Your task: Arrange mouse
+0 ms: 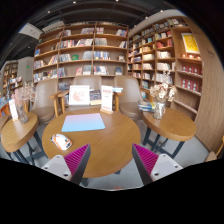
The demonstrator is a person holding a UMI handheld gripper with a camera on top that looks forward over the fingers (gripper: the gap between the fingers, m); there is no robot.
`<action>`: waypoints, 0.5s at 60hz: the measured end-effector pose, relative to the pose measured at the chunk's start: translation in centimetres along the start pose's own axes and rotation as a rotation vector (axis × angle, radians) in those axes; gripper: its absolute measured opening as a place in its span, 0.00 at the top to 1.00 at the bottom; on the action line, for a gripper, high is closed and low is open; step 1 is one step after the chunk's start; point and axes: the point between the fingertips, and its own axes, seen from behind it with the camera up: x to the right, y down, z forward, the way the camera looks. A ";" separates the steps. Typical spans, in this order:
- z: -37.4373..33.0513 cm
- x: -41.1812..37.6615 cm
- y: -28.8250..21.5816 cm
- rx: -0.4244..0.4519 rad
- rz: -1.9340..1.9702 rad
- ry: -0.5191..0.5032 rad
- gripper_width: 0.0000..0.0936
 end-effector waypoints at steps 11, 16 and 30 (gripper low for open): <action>0.5 -3.4 0.1 -0.010 -0.022 -0.041 0.08; 1.3 -5.8 0.5 -0.023 -0.028 -0.063 0.08; 2.9 -13.1 1.9 -0.036 -0.089 -0.158 0.08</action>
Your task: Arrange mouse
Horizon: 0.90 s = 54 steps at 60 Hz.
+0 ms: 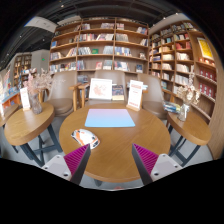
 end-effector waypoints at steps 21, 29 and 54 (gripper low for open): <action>5.5 -7.0 2.1 -0.025 -0.057 -0.081 0.09; 7.8 -8.1 2.7 -0.048 -0.055 -0.087 0.09; 14.8 -8.4 2.5 -0.128 -0.026 -0.054 0.08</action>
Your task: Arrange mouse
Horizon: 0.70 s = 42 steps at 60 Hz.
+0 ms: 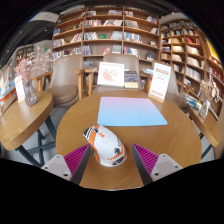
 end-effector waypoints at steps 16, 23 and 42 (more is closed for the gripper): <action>2.8 0.6 -1.6 -0.029 0.042 0.012 0.08; 3.2 0.5 -1.7 -0.040 0.048 0.004 0.08; 2.7 -1.2 -1.8 -0.051 -0.013 -0.017 0.50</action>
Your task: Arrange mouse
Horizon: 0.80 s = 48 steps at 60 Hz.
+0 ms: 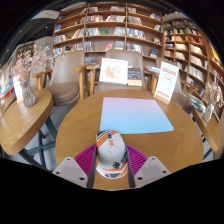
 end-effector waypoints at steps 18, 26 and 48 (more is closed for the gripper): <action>-5.4 1.0 -8.1 0.098 0.070 -0.050 0.52; -4.5 3.0 -14.0 0.163 0.106 -0.028 0.52; 11.4 8.6 -13.5 0.057 0.147 0.100 0.52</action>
